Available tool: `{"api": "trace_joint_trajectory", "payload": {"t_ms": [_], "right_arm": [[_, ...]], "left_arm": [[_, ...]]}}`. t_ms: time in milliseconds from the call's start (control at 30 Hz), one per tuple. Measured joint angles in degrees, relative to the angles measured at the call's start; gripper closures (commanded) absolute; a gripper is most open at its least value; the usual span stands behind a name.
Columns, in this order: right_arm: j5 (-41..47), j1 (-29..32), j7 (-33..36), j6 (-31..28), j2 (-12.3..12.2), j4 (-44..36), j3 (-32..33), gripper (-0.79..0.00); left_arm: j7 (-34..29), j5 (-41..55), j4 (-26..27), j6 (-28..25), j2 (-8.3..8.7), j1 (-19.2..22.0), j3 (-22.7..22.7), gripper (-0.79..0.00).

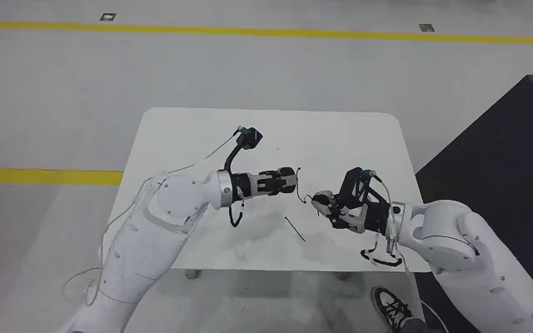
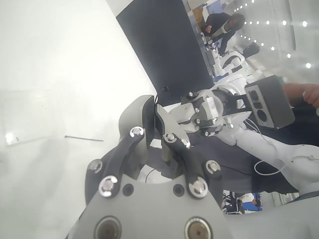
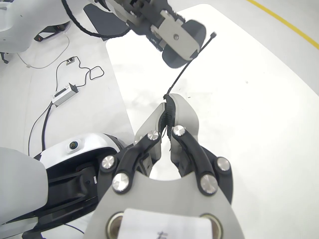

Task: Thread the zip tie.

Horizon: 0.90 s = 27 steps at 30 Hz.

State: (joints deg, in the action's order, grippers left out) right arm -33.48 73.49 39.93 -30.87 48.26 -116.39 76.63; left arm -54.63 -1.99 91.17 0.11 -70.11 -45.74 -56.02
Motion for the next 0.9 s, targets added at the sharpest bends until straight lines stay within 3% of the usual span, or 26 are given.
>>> {"api": "trace_joint_trajectory", "payload": {"t_ms": [100, 300, 433, 667, 800, 867, 900], "right_arm": [[-0.45, -0.04, -0.31, 0.12, 0.06, 0.13, -0.2, 0.0], [-0.82, -0.02, -0.24, 0.17, 0.14, 0.19, -0.49, 0.0], [-1.14, 0.27, -0.08, -0.03, 0.16, 0.13, -0.68, 0.0], [-1.11, 0.32, -0.3, -0.12, 0.19, 0.05, -0.36, 0.0], [-1.15, 0.21, -0.32, -0.24, 0.21, -0.16, -0.29, 0.0], [-1.19, 0.21, -0.3, -0.27, 0.23, -0.21, -0.34, 0.0], [-1.23, 0.21, -0.33, -0.26, 0.24, -0.21, -0.38, 0.0]], "left_arm": [[-1.19, 0.9, -0.35, 0.24, -0.2, 0.76, 0.79, 0.0], [-3.22, 7.2, -0.14, -5.76, -0.46, 0.9, 0.48, 0.0], [-1.32, 7.3, -0.03, -7.89, -0.39, 0.46, -0.32, 0.0], [-1.88, 6.39, -1.2, -3.57, -0.39, 0.69, 0.41, 0.0], [-1.56, 6.8, -1.15, -3.85, -0.48, 1.12, 0.47, 0.0], [-1.1, 6.96, -0.89, -4.75, -0.47, 1.05, 0.22, -0.16], [-0.75, 6.99, -0.8, -5.06, -0.46, 0.98, 0.05, -0.166]]}}
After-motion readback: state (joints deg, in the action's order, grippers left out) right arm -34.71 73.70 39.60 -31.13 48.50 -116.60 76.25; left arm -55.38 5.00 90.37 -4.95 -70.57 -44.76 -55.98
